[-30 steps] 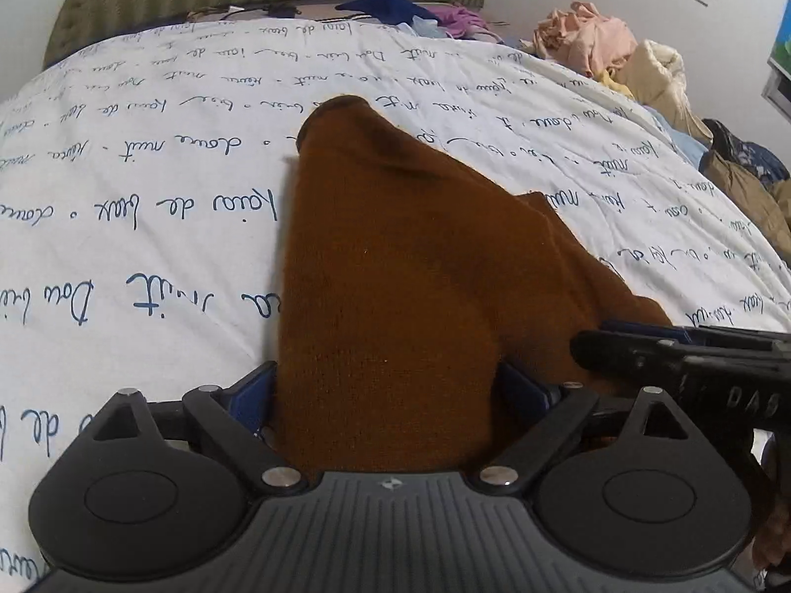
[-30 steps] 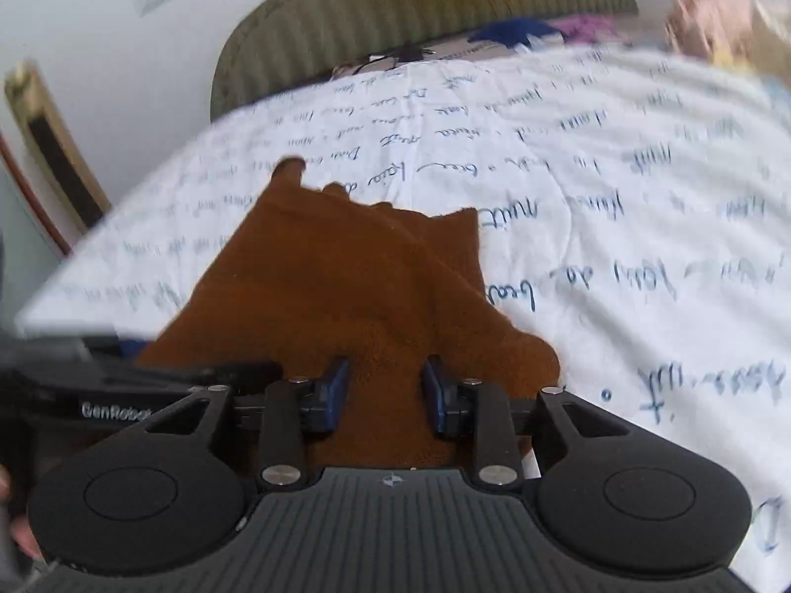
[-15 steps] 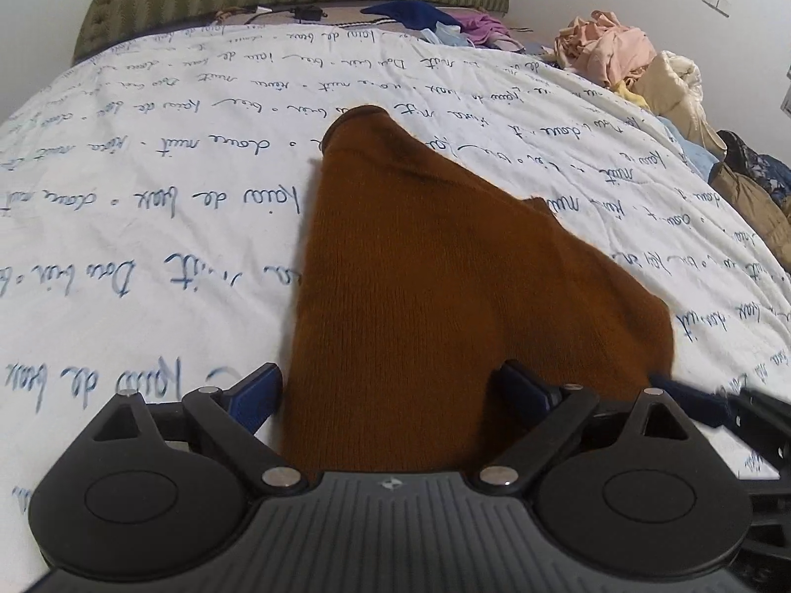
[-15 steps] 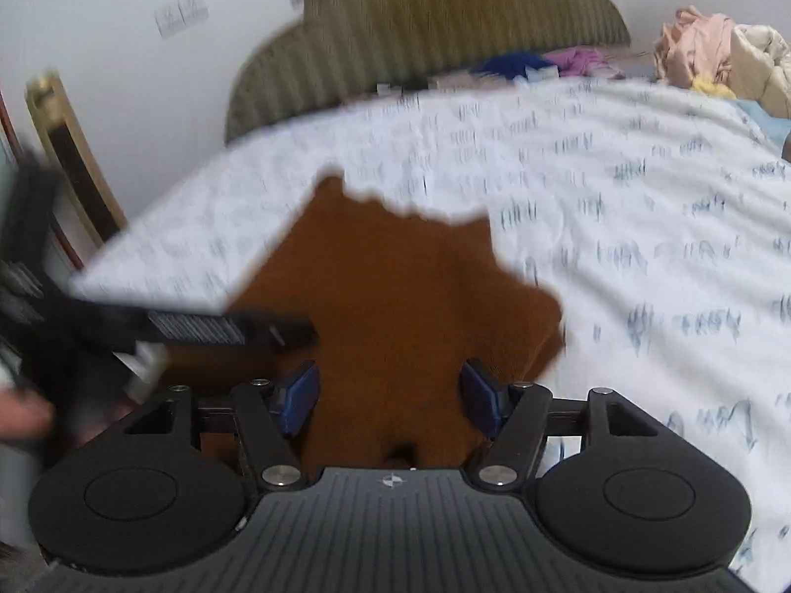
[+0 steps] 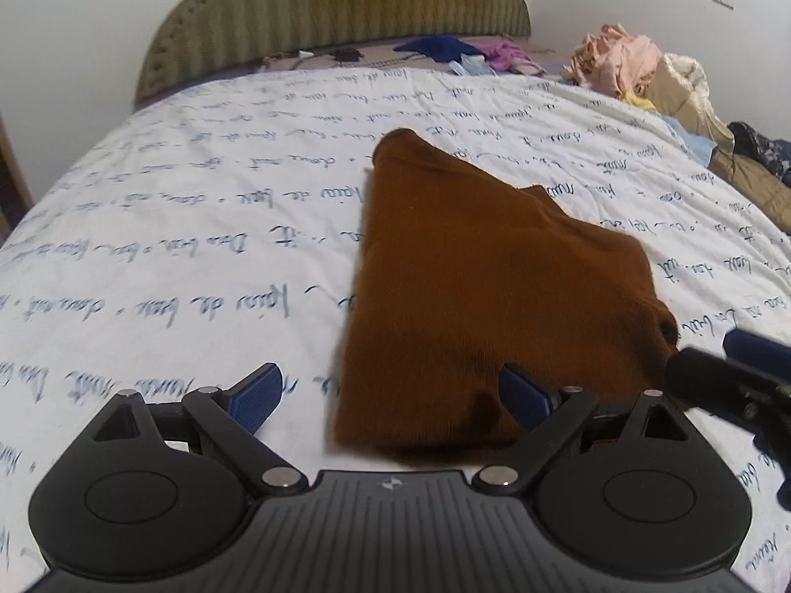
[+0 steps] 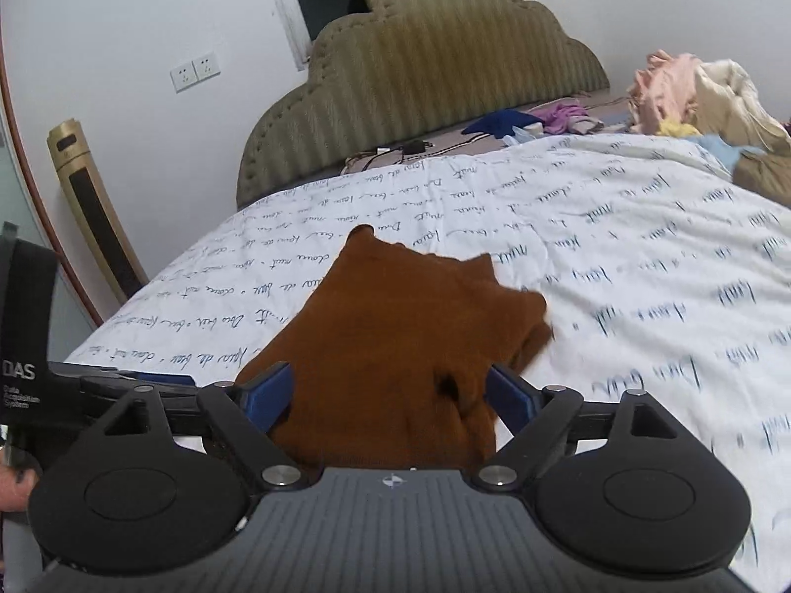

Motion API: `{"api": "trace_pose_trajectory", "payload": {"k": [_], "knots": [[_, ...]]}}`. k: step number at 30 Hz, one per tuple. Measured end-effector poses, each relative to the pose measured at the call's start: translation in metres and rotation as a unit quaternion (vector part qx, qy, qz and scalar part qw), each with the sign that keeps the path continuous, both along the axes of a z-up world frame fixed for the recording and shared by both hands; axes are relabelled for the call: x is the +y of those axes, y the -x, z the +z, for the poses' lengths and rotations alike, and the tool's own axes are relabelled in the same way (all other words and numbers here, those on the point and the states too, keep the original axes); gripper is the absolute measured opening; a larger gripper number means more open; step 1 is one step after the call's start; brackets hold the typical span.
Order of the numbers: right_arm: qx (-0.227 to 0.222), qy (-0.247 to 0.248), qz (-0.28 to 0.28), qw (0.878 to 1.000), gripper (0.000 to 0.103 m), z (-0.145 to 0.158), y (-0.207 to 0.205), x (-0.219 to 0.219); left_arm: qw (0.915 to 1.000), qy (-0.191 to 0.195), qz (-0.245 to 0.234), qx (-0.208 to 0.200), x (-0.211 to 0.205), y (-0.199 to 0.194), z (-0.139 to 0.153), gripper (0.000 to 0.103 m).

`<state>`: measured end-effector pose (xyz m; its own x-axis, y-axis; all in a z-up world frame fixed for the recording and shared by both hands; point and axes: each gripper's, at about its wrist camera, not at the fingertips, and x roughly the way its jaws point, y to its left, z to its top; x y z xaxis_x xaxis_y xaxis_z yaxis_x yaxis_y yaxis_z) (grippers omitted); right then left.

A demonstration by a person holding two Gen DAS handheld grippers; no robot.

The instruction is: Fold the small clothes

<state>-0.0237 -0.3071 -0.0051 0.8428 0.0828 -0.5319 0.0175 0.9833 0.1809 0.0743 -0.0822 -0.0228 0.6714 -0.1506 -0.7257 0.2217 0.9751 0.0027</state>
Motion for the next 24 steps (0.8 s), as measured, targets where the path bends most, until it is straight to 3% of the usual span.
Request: {"api": "trace_pose_trajectory", "payload": {"k": [8, 13, 19, 24], "knots": [[0.005, -0.022, -0.012, 1.0, 0.087, -0.001, 0.012, -0.013, 0.9997, 0.009, 0.013, -0.018, 0.012, 0.026, 0.01, 0.095], [0.002, -0.014, -0.004, 1.0, 0.088, 0.001, 0.021, 0.008, 0.999, 0.001, 0.027, -0.036, 0.019, 0.038, 0.013, 0.095], [0.005, -0.012, -0.001, 1.0, 0.088, 0.002, 0.019, -0.003, 0.9978, 0.025, 0.028, -0.055, 0.032, 0.049, 0.018, 0.1], [0.01, -0.012, -0.001, 1.0, 0.089, 0.002, 0.027, -0.002, 0.9941, 0.023, 0.037, -0.099, 0.036, 0.062, 0.028, 0.103]]}}
